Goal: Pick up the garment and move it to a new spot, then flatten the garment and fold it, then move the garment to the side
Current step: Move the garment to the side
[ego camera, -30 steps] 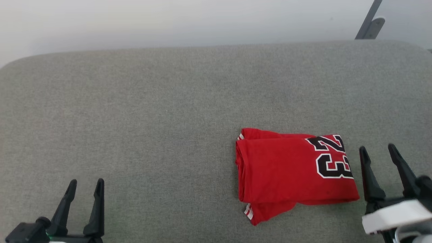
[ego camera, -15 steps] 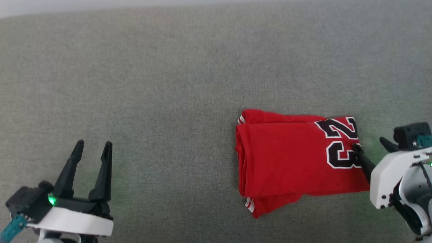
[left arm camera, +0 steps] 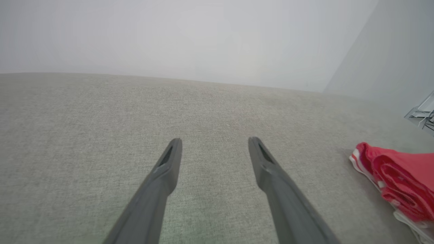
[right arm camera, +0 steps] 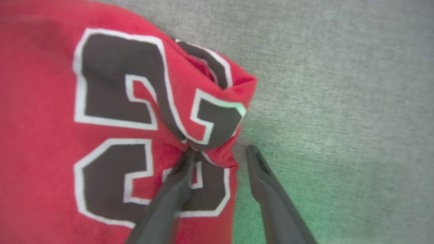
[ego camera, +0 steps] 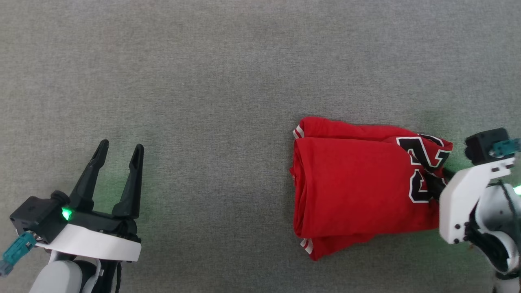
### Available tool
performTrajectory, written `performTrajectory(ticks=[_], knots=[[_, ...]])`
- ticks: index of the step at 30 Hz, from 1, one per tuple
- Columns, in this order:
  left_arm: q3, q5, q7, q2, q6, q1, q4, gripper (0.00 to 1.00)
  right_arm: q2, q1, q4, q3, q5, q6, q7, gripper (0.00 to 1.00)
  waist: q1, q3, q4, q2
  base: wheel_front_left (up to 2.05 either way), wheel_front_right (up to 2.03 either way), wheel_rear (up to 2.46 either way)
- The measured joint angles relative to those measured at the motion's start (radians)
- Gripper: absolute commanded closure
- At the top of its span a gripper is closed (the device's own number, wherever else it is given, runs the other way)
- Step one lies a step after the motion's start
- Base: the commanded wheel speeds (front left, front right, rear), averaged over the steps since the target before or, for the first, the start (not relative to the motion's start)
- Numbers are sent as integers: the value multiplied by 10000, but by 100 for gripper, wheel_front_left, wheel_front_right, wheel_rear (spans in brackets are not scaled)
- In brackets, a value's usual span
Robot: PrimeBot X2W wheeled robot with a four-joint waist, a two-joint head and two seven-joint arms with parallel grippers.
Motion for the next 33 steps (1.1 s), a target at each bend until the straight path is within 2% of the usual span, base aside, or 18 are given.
performTrajectory(ticks=[5,10,15,21,29,33], knots=[[-100,0,0,211,0,-67,-6,0,337,-10,6,-123,-2,17,-251,100,0,14,-187,0,0,0,0],[-176,0,0,570,0,-235,-173,0,681,6,-109,-708,-21,38,-920,100,0,72,-615,0,0,0,0],[-291,21,0,1116,0,-746,-604,0,614,117,-408,-1994,-184,17,-1407,100,0,342,-1145,0,0,0,0],[-617,44,-2,2224,0,-1696,-1237,0,581,-252,-376,-3737,-477,13,-1973,100,0,1008,-1749,0,0,0,0],[-911,-29,0,3173,0,-3120,-1975,0,798,-1812,587,-5931,-1197,12,-3145,100,0,2045,-2311,-1,0,0,0],[-886,-155,0,3515,0,-3523,-2167,0,790,-2930,986,-6520,-1864,12,-4033,100,0,2500,-2446,0,0,0,0]])
